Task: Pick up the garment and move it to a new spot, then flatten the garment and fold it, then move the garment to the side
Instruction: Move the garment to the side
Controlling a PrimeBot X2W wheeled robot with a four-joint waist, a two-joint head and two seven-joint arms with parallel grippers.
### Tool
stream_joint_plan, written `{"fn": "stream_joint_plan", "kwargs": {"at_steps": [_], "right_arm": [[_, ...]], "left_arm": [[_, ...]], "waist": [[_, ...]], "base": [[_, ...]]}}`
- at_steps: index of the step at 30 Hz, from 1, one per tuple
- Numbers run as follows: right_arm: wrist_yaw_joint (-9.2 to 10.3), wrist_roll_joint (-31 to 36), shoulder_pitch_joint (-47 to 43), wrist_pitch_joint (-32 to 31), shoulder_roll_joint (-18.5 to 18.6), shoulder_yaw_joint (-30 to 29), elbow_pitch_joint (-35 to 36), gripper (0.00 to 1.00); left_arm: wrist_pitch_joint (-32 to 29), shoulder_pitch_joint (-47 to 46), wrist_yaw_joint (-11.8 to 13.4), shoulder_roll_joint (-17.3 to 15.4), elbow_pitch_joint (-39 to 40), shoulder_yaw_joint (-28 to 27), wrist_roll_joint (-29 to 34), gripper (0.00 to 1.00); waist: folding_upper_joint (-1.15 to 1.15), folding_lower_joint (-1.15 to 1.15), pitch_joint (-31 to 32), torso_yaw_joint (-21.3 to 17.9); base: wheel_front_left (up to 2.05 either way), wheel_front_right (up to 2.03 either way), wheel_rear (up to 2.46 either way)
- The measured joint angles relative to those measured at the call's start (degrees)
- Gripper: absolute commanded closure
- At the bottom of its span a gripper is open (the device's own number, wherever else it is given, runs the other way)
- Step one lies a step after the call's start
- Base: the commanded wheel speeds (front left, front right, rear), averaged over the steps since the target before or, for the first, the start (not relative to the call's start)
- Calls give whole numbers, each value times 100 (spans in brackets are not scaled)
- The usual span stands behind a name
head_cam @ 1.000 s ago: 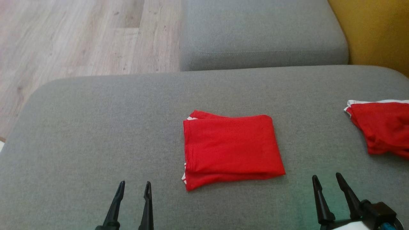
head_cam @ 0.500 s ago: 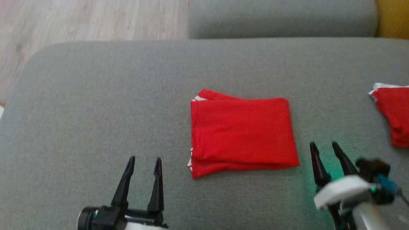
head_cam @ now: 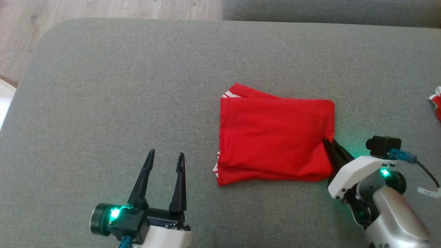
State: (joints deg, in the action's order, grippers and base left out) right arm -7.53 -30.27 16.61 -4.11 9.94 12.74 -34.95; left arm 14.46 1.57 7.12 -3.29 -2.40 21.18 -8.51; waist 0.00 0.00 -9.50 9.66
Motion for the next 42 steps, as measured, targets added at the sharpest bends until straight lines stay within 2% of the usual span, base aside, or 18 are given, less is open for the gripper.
{"fn": "stream_joint_plan", "kwargs": {"at_steps": [4, 8, 22, 27, 28, 29, 30, 31, 32, 34, 36, 37, 42], "right_arm": [[0, -26, 40, 138, 110, 31, 33, 100], [0, 119, 53, 157, 469, 22, 237, 100], [0, 265, 812, -426, 2702, -520, 1404, 100], [0, 324, 1021, -582, 3281, -988, 1529, 100], [0, 334, 1034, -644, 3349, -1056, 1569, 87], [0, 368, 1034, -695, 3386, -1123, 1590, 78], [0, 432, 1034, -702, 3396, -1198, 1602, 60], [0, 535, 1031, -705, 3395, -1288, 1602, 9], [0, 680, 1023, -706, 3384, -1358, 1605, 0], [0, 989, 1003, -708, 3266, -1444, 1686, 0], [0, 1259, 937, -706, 2982, -1460, 1831, 0], [0, 1259, 937, -706, 2982, -1460, 1831, 0], [0, 1477, 361, -680, 1892, -1185, 2126, 0]], "left_arm": [[8, 2, 45, 0, 178, -37, -1, 0], [16, -1, 45, 0, 257, -70, -1, 0], [24, -718, -64, 7, 356, -230, 158, 0], [24, -965, -67, 9, 353, -283, 162, 0], [24, -1003, -83, 9, 346, -290, 172, 0], [24, -1034, -115, 9, 334, -291, 179, 0], [24, -1065, -116, 10, 312, -292, 180, 0], [24, -1092, -125, 10, 278, -292, 182, 0], [24, -1105, -142, 10, 243, -293, 185, 0], [24, -1104, -159, 11, 211, -293, 183, 0], [24, -1099, -162, 14, 160, -286, 143, 0], [24, -1099, -162, 14, 160, -286, 143, 0], [24, -961, -156, 16, 67, -283, 9, 0]], "waist": [[0, 0, -61, -111], [0, 0, -178, -313], [0, 1, -1067, -1255], [0, 1, -1427, -1488], [0, 1, -1477, -1528], [0, 1, -1515, -1562], [0, 1, -1541, -1590], [0, 1, -1547, -1607], [0, 1, -1530, -1610], [0, -1, -1453, -1594], [0, -1, -1334, -1554], [0, -1, -1334, -1554], [0, -1, -926, -1398]], "base": [[0, 0, 0], [0, 0, 0], [0, 0, 0], [0, 0, 0], [0, 0, 0], [0, 0, 0], [0, 0, 0], [0, 0, 0], [0, 0, 0], [0, 0, 0], [0, 0, 0], [0, 0, 0], [0, 0, 0]]}}
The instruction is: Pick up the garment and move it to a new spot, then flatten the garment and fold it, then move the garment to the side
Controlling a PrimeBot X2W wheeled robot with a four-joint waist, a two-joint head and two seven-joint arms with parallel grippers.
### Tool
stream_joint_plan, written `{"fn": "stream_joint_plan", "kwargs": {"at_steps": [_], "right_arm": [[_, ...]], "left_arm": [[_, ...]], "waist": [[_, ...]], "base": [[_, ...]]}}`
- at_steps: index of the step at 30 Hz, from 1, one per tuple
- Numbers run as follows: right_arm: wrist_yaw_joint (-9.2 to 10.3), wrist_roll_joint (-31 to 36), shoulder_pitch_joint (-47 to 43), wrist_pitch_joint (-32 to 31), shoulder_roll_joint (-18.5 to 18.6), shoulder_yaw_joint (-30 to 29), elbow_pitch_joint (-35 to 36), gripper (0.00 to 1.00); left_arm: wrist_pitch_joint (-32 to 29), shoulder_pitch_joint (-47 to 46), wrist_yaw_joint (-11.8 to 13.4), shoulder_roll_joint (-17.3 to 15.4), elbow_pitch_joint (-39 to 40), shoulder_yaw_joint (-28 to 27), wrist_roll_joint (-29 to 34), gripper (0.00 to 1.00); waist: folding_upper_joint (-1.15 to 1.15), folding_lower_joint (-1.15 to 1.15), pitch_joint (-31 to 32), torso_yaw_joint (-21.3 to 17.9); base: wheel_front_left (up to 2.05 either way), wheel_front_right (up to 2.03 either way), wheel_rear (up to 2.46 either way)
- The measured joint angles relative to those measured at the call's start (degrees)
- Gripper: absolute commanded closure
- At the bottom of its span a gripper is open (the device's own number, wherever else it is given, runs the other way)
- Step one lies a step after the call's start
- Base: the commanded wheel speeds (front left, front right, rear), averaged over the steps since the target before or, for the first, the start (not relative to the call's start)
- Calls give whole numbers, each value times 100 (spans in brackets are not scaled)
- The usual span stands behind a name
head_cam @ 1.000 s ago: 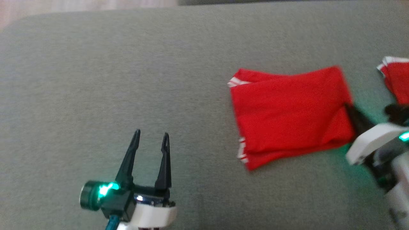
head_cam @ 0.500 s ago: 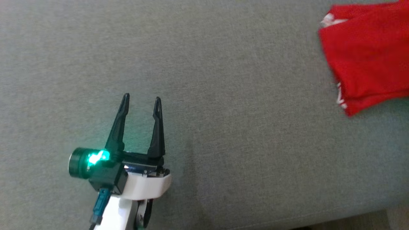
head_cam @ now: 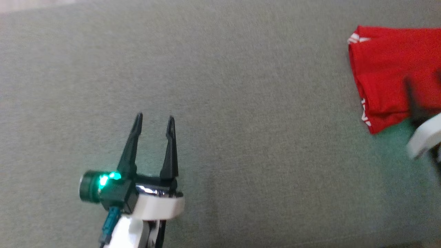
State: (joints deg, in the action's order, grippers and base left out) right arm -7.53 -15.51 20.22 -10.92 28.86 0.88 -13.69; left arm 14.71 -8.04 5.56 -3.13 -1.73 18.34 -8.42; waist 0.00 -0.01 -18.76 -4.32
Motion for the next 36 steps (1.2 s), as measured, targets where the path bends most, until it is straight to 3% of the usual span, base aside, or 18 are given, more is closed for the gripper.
{"fn": "stream_joint_plan", "kwargs": {"at_steps": [4, 6, 13, 16, 22, 36], "right_arm": [[0, 20, -614, 396, -698, 168, -123, 0], [0, -14, -914, 946, -1116, 352, -376, 0], [0, 30, -1602, 2406, -1716, 861, -800, 0], [0, 104, -2073, 2513, -1917, 836, -641, 0], [0, 387, -3059, 2517, -2357, 291, 388, 0], [0, 549, -3393, 2529, -2557, 210, 504, 0]], "left_arm": [[0, 300, -2, 2, -189, 25, -134, 0], [0, 540, -2, 2, -379, 43, -233, 0], [-1, 1055, -54, -1, -621, 41, -364, 0], [-1, 1289, -53, -1, -532, -12, -246, 0], [-1, 1828, -120, -7, -364, -187, -209, 0], [-1, 2043, -308, -8, -458, -435, -142, 0]], "waist": [[0, -1, 387, 191], [0, -1, 691, 371], [0, -1, 1432, 764], [0, -2, 1736, 901], [0, -1, 2196, 1092], [0, 1, 2368, 1025]], "base": [[0, 0, 0], [0, 0, 0], [0, 0, 0], [0, 0, 0], [0, 0, 0], [0, 0, 0]]}}
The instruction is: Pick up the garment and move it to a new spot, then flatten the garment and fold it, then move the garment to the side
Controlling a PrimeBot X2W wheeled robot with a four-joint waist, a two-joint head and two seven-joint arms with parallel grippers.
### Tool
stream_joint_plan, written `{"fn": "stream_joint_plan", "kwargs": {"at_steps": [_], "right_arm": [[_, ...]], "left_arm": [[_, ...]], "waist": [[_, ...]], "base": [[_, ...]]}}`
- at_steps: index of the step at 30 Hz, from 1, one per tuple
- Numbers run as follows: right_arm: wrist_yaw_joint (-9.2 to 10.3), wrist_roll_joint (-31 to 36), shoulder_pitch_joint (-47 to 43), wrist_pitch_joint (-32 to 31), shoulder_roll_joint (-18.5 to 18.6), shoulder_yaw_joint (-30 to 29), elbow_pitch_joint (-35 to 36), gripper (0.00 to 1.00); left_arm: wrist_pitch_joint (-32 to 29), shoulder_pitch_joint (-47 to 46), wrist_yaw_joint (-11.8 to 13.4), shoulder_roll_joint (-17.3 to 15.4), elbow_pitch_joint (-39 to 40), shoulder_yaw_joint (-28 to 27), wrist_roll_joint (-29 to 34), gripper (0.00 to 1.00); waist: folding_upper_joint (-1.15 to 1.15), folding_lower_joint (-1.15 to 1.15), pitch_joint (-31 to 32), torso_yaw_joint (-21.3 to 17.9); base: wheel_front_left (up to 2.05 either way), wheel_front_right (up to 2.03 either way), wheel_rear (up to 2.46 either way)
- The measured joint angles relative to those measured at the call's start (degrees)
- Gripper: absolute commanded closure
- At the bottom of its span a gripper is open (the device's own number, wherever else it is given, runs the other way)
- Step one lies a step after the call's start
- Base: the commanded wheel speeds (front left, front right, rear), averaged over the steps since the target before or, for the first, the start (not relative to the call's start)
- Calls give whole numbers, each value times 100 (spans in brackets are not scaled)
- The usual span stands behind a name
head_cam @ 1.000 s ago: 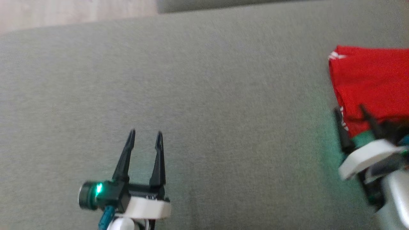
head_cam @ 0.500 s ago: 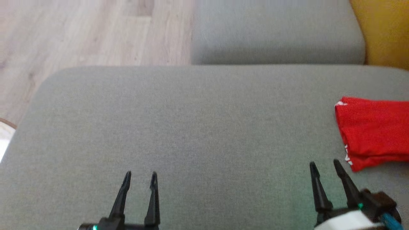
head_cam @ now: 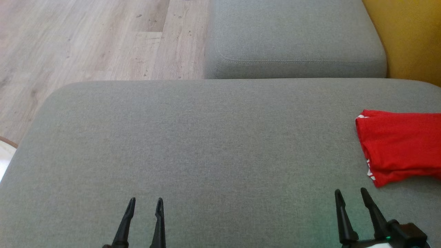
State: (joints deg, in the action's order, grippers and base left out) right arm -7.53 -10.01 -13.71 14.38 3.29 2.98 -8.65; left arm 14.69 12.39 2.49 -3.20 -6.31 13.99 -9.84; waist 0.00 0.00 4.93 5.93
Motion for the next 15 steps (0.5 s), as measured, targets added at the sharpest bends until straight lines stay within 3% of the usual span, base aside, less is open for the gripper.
{"fn": "stream_joint_plan", "kwargs": {"at_steps": [1, 2, 7, 15], "right_arm": [[0, 0, 0, 0, -8, 1, 2, 0], [0, -1, 1, -1, -10, 9, -48, 100], [0, -31, -58, -27, -13, 45, -480, 100], [0, -572, -85, -132, -13, 32, -504, 100]], "left_arm": [[0, 0, 11, 0, -3, -21, 51, 0], [0, -3, 2, 0, -54, -23, 80, 100], [-11, 151, 1, 0, -479, -9, 40, 100], [-105, 163, -53, -20, -491, -38, -525, 100]], "waist": [[0, 0, -1, -11], [0, 0, -2, -15], [0, 0, -7, -24], [0, 1, -40, -61]], "base": [[0, 0, 0], [0, 0, 0], [0, 0, 0], [0, 0, 0]]}}
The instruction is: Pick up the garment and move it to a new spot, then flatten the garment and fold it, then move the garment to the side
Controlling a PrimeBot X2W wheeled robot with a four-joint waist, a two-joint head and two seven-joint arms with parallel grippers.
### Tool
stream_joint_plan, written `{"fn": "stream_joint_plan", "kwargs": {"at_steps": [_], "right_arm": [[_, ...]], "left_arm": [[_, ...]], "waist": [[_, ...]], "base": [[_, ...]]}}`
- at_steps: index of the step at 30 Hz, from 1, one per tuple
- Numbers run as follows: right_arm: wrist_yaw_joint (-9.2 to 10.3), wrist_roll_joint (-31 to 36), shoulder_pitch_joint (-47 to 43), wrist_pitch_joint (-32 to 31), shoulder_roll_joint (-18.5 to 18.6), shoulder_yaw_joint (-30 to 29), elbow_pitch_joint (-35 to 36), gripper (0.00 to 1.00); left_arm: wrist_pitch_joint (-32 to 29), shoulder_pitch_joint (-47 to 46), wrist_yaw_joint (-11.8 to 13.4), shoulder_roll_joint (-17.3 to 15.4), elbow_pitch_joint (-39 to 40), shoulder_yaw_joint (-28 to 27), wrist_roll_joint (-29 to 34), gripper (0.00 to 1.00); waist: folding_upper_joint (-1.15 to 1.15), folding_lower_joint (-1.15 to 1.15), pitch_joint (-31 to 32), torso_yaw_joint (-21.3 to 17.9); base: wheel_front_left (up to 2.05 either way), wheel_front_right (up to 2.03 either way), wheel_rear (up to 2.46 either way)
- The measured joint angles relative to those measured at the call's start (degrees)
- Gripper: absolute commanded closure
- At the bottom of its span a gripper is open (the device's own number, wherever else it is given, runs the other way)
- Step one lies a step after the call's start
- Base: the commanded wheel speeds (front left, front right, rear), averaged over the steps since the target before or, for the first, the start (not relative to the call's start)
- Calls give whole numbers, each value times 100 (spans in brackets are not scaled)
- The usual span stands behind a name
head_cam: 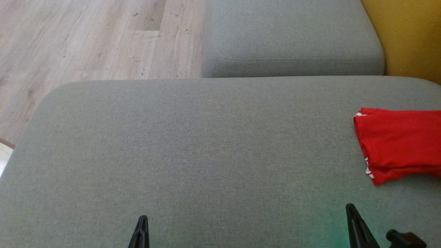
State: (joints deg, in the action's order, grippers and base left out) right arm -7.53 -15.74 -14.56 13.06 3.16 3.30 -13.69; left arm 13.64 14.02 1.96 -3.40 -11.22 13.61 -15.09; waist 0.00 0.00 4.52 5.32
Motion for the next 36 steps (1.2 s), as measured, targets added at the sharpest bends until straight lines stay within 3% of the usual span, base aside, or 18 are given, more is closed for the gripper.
{"fn": "stream_joint_plan", "kwargs": {"at_steps": [36], "right_arm": [[0, -2348, 470, -478, 5, -213, -52, 100]], "left_arm": [[-471, -485, -255, -48, -138, -374, -2423, 100]], "waist": [[0, 0, -141, -159]], "base": [[0, 0, 0]]}}
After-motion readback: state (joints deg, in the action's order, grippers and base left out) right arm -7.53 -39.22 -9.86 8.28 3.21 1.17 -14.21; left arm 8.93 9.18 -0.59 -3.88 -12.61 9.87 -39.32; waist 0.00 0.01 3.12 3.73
